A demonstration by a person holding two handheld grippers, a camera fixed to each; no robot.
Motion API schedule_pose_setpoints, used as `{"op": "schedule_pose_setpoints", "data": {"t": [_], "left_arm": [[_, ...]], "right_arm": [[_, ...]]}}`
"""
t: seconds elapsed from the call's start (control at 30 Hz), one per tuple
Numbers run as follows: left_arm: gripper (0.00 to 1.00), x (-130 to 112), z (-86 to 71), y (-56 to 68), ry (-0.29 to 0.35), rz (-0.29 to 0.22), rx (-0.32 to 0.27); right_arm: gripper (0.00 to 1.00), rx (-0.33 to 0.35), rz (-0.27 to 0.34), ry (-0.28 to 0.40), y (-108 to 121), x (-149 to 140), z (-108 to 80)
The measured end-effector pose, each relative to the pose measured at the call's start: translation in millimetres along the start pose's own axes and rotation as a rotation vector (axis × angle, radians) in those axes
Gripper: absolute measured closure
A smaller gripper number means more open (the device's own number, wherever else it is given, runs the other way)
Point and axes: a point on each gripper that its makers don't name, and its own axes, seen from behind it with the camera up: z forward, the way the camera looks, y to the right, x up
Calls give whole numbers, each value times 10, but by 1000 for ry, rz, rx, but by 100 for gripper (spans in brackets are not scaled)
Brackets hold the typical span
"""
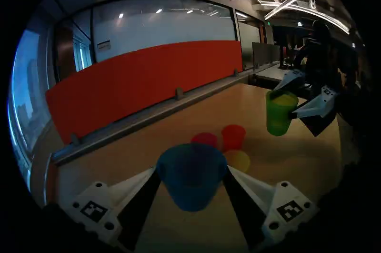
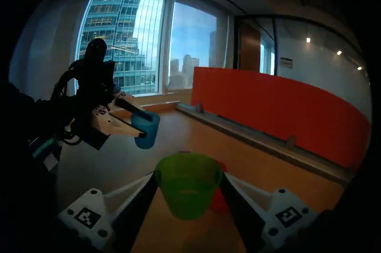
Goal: Pour water
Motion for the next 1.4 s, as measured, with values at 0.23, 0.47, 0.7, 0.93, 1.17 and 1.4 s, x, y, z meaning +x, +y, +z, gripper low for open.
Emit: {"op": "schedule_pose_setpoints", "data": {"t": [0.23,0.47,0.7,0.93,1.17,1.4], "left_arm": [[12,-262,55,-8,-72,18,-3],[12,-489,65,24,-123,34,-10],[12,-685,67,77,-161,30,-26],[12,-878,83,118,-197,30,-33],[12,-1061,104,176,-227,23,-49],[13,-1231,129,204,-249,-1,-54]], "right_arm": [[8,15,-1,-51,-5,-192,34],[8,26,-2,-92,-9,-366,73],[8,31,8,-124,5,-507,127],[8,35,16,-157,17,-662,182],[8,33,20,-190,35,-829,231],[8,32,22,-209,41,-932,267]]}}
